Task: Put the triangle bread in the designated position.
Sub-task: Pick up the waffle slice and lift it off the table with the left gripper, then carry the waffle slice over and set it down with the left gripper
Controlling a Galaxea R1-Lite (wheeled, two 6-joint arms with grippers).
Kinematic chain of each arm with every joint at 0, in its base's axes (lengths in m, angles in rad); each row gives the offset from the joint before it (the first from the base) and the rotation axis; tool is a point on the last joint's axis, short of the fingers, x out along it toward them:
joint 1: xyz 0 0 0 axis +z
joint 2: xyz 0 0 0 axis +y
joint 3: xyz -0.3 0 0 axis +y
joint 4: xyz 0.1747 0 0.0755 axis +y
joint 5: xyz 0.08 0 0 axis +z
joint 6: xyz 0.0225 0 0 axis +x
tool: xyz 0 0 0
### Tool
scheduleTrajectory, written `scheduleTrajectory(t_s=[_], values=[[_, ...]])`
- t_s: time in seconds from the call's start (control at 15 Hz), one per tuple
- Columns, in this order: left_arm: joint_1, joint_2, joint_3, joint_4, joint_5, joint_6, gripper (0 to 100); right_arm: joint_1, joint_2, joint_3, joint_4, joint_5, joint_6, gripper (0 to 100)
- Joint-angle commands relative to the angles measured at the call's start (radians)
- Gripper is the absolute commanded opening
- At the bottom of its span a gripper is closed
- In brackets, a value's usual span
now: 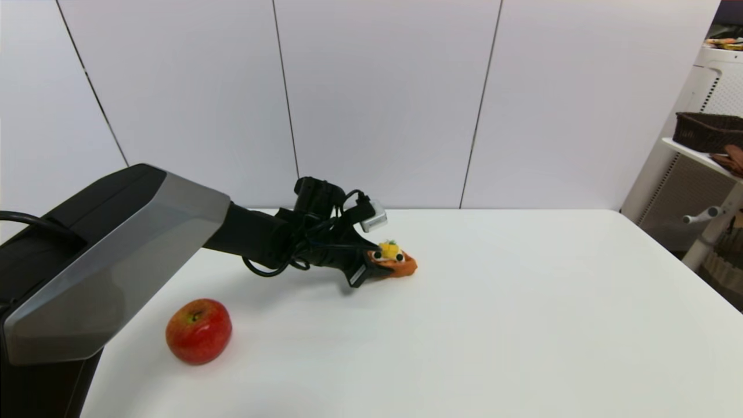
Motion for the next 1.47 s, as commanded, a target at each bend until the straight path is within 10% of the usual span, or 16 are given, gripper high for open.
scheduleTrajectory(t_s=[0.07, 0.53, 1.47], values=[[-0.01, -0.04, -0.007, 0.035, -0.003, 0.002, 0, 0.001, 0.0, 0.0, 0.0, -0.001, 0.001, 100], [0.082, -0.248, 0.008, 0.196, 0.009, 0.007, 0, 0.001, 0.002, 0.0, 0.0, 0.0, 0.001, 100], [0.694, -0.64, 0.341, 0.219, 0.095, -0.08, 0, 0.001, 0.0, 0.0, 0.0, -0.001, 0.001, 100]])
